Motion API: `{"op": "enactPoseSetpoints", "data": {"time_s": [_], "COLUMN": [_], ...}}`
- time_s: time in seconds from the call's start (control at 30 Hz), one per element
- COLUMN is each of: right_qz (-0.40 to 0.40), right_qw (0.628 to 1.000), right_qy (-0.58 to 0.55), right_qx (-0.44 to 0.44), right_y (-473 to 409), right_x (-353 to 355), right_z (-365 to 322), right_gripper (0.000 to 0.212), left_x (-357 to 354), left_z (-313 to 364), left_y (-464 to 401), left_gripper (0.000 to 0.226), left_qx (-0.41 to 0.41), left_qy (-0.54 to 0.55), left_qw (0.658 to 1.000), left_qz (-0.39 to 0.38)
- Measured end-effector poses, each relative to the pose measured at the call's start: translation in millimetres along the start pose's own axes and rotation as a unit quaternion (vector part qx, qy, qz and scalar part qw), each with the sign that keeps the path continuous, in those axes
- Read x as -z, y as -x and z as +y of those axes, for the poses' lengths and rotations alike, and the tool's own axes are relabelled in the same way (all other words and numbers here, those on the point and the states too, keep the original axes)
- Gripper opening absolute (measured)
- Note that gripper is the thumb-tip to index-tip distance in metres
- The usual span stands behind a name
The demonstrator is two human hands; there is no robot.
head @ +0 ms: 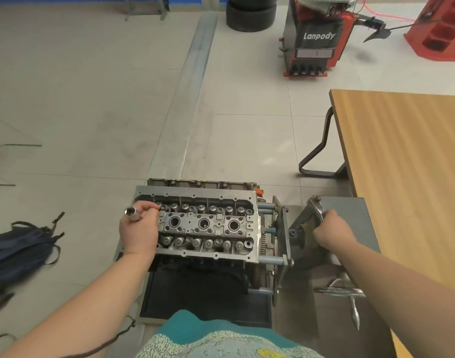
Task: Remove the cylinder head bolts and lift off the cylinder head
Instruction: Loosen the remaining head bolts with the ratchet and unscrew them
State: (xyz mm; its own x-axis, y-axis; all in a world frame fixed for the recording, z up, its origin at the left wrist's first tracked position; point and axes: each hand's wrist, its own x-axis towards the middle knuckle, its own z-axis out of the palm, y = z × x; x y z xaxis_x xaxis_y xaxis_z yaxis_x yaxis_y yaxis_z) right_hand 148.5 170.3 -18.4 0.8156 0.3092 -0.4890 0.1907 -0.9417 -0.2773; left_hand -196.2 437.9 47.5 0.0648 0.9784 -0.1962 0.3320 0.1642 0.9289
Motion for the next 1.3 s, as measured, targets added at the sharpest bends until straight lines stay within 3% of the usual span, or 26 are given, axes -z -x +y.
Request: {"op": "enactPoseSetpoints", "data": {"time_s": [0.13, 0.27, 0.33, 0.43, 0.53, 0.6, 0.83, 1.03, 1.17, 1.27, 1.3], "right_qz": [-0.108, -0.262, -0.323, -0.326, -0.321, -0.337, -0.319, -0.289, -0.307, -0.28, -0.247], "right_qw": [0.979, 0.902, 0.878, 0.885, 0.889, 0.884, 0.91, 0.926, 0.898, 0.903, 0.911], "right_qy": [-0.171, -0.336, -0.343, -0.297, -0.265, -0.26, -0.177, -0.008, 0.145, 0.168, 0.178], "right_qx": [0.033, 0.063, 0.086, 0.148, 0.191, 0.196, 0.197, 0.244, 0.28, 0.28, 0.279], "right_y": [40, 102, 132, 172, 201, 213, 224, 226, 226, 227, 228], "right_x": [2, 7, 8, 1, -10, -18, -28, 2, 19, 21, 20], "right_z": [-53, -121, -155, -198, -231, -246, -282, -310, -338, -351, -352], "right_gripper": [0.02, 0.064, 0.071, 0.073, 0.078, 0.076, 0.08, 0.083, 0.086, 0.091, 0.09], "left_x": [2, 4, 6, 11, 19, 24, 33, 37, 39, 48, 55], "left_z": [3, 4, 3, 4, 5, 8, -2, -5, -2, 4, 7], "left_y": [0, 4, 4, 2, -3, -7, -26, -37, -41, -51, -57], "left_gripper": [0.019, 0.02, 0.025, 0.032, 0.022, 0.014, 0.029, 0.019, 0.015, 0.009, 0.019], "left_qx": [0.007, 0.005, 0.0, -0.013, -0.024, -0.02, -0.093, -0.113, -0.125, -0.069, -0.059], "left_qy": [-0.034, -0.047, -0.042, -0.051, -0.055, -0.072, -0.179, -0.145, -0.121, -0.087, -0.062], "left_qw": [0.999, 0.999, 0.999, 0.996, 0.99, 0.982, 0.939, 0.914, 0.893, 0.881, 0.867], "left_qz": [-0.003, -0.019, -0.034, -0.068, -0.126, -0.176, -0.278, -0.362, -0.416, -0.46, -0.491]}}
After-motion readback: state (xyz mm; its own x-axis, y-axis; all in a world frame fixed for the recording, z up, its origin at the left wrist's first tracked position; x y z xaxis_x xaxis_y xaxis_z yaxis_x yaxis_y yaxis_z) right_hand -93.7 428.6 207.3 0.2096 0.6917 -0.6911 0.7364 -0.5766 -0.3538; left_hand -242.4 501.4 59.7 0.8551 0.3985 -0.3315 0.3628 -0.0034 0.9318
